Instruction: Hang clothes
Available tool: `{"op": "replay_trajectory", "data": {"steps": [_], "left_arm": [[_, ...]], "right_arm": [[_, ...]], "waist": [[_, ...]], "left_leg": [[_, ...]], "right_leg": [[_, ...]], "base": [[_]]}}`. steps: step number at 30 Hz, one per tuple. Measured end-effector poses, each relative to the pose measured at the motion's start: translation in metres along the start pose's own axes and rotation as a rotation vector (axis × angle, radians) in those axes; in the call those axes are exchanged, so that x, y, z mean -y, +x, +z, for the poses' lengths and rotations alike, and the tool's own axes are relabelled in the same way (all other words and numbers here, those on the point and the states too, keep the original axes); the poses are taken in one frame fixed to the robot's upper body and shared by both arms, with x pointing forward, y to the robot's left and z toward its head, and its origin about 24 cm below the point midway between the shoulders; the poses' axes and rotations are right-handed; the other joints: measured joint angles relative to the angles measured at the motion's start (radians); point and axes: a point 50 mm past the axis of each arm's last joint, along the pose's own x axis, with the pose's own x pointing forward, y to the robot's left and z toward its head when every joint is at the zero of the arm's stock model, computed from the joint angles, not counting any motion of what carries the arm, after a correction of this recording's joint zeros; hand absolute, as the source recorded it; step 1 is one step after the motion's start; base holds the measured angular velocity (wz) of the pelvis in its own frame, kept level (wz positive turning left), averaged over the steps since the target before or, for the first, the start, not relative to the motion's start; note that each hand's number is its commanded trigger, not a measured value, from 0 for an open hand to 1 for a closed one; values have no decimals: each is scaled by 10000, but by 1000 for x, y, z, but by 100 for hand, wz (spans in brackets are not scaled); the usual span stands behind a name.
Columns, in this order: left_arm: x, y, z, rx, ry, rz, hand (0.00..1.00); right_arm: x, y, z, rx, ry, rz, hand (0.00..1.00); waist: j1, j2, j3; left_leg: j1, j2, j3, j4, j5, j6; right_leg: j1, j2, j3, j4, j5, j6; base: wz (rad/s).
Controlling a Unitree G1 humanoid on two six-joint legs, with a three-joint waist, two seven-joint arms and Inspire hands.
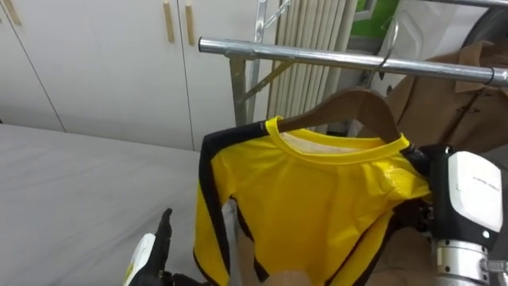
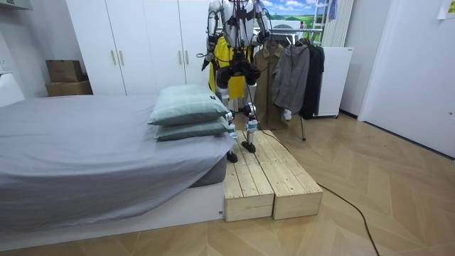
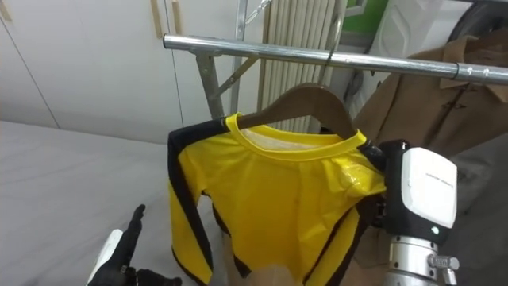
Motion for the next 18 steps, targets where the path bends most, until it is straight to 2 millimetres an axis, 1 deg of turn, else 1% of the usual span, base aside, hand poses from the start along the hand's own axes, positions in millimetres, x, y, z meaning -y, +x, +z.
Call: {"op": "replay_trajectory", "data": {"steps": [4, 6, 10, 12, 14, 18], "left_arm": [[-1, 0, 1, 22, -77, 21, 0], [0, 0, 1, 49, -92, 17, 0], [-1, 0, 1, 67, -90, 24, 0], [-1, 0, 1, 74, -85, 50, 0], [-2, 0, 1, 50, -97, 106, 0], [-6, 1, 0, -7, -154, 259, 0]], "right_arm": [[2, 7, 1, -131, 376, -102, 100], [3, 12, 4, -119, 548, -68, 100], [3, 15, 6, -17, 584, 32, 100], [3, 15, 6, -27, 617, 193, 100], [1, 15, 5, -47, 598, 400, 100], [0, 15, 4, -85, 595, 657, 100]], "waist": [[16, -42, 13], [15, -68, 30], [49, -73, 60], [104, -101, 135], [162, -132, 173], [234, -132, 174]], "left_leg": [[67, -1, 20, -6, 0, 0], [80, 5, 22, -8, 0, 0], [80, 12, 7, -10, 0, 0], [79, 13, -2, -10, 0, 0], [57, 13, -1, -10, 0, 0], [16, 13, -8, -13, 0, 0]], "right_leg": [[55, 5, 30, -12, 0, 1], [67, 11, 29, -12, 0, 0], [81, 12, 15, -22, 0, 0], [89, 9, 8, -42, 0, 0], [88, 9, 6, -93, 3, -1], [98, 4, 0, -173, 12, 7]], "base": [[-1], [0], [0], [0], [0], [0]]}}
